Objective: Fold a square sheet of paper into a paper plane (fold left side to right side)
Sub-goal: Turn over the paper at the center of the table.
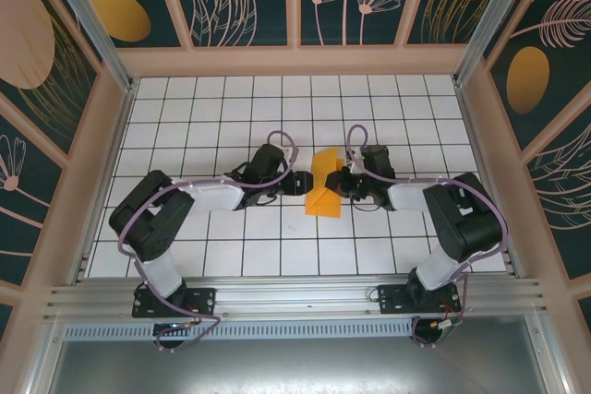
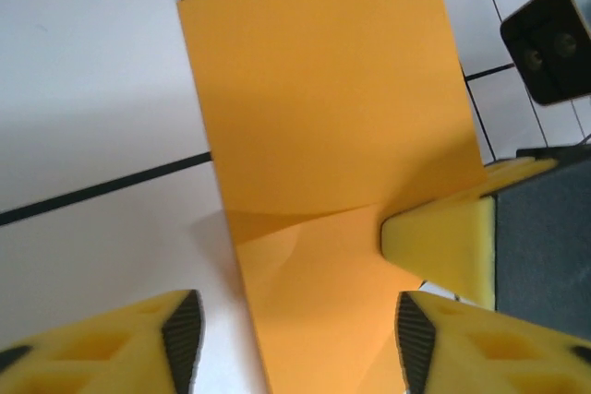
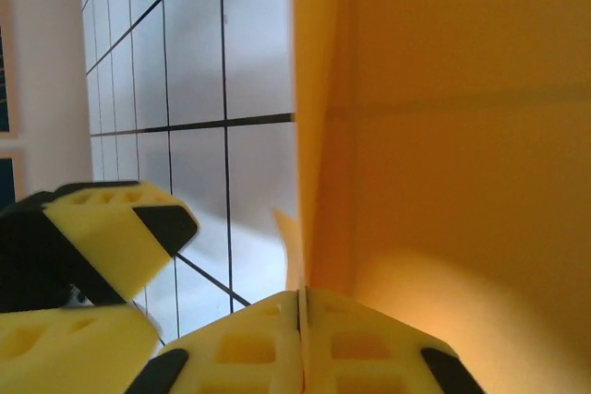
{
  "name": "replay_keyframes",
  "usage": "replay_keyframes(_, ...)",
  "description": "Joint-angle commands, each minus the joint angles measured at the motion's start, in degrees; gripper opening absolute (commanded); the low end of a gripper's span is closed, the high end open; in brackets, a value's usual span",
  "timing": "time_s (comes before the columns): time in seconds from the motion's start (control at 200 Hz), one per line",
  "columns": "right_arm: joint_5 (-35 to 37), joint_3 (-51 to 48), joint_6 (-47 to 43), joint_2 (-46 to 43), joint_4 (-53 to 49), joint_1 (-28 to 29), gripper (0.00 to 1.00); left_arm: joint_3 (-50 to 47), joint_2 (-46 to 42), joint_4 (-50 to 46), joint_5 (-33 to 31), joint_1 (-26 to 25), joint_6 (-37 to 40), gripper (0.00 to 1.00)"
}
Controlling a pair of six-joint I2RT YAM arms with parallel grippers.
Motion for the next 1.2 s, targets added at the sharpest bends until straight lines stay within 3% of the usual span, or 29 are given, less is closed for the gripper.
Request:
replay_keyframes(0.0, -0.50, 1.21, -1.18, -2.48, 2.64, -0.58, 0.00, -3.49, -7.01, 3.29, -2.86, 2.07, -3.29, 0.76)
replay_keyframes(0.15, -6.20, 0.51, -1.93, -8.24, 6.17, -3.93, 0.00, -10.53, -16.96, 8.26, -2.28, 5.02, -9.23, 0.98)
replay_keyframes(0.4, -19.23, 3.90, -1.35, -19.43, 11.43, -8.20, 0.00, -16.67, -31.18, 20.84, 7.08, 7.19, -15.65, 0.99)
replay_keyframes(0.605, -24.61, 9.40, 3.71, -22.25, 16.46, -7.17, 0.00, -13.85, -30.41, 33.72, 19.10, 7.11, -20.57, 0.99)
replay_keyframes(0.876, -25.38, 14.43, 5.95, -21.91, 18.17, -1.36, 0.00, -10.02, -24.65, 43.43, 25.98, 6.87, -25.16, 0.99)
replay_keyframes(1.026, -25.72, 15.74, 6.95, -20.72, 19.46, 0.75, 0.00, -8.50, -22.00, 45.68, 27.50, 6.00, -26.60, 0.89)
replay_keyframes(1.191, -25.66, 15.66, 7.54, -20.19, 19.92, 1.22, 0.00, -8.56, -22.33, 47.08, 26.95, 5.91, -26.74, 0.66)
